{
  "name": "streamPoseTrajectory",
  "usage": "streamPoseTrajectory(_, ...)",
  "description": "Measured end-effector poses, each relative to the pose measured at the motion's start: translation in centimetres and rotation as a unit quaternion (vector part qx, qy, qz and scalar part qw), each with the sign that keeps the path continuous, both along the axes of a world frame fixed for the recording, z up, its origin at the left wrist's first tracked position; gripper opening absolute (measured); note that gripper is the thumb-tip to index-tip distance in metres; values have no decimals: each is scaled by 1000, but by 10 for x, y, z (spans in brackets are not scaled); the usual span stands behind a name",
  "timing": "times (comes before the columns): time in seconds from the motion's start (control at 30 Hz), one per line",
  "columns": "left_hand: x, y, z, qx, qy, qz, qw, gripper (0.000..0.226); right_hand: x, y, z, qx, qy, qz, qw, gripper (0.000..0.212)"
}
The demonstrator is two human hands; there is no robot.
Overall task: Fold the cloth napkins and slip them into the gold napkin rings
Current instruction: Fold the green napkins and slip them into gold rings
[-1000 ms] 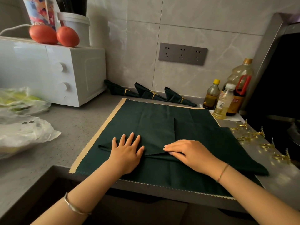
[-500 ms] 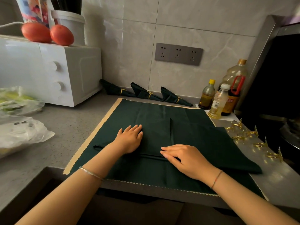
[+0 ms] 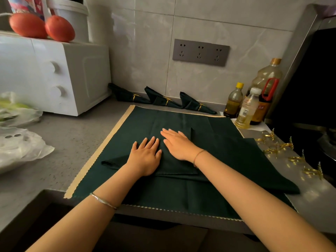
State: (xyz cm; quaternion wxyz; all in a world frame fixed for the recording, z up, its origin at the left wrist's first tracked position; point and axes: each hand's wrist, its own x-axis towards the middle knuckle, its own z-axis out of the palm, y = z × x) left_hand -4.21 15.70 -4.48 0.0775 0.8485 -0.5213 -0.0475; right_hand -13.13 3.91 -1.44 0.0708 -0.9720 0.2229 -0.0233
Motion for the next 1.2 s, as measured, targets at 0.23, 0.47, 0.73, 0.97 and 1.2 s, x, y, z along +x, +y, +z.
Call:
streamPoseTrajectory(0.23,1,-1,2,0,-3,-2,1000,56,-9,-17,-23,47,26,-19,998,54)
streamPoseTrajectory(0.47,0,-1,0,7,-2,-5,1000,56,-14,-51,-26,40,40,-84,995,60)
streamPoseTrajectory(0.73,7,-1,5,49,10,-4,999,58,-29,-94,-5,125,-43,-117,984,55)
streamPoseTrajectory(0.97,-10,-35,15,47,23,-18,998,67,-65,-139,11,135,-27,-190,972,56)
streamPoseTrajectory(1.2,-39,-56,1,3,11,-5,1000,73,-66,-146,6,95,-11,-204,974,78)
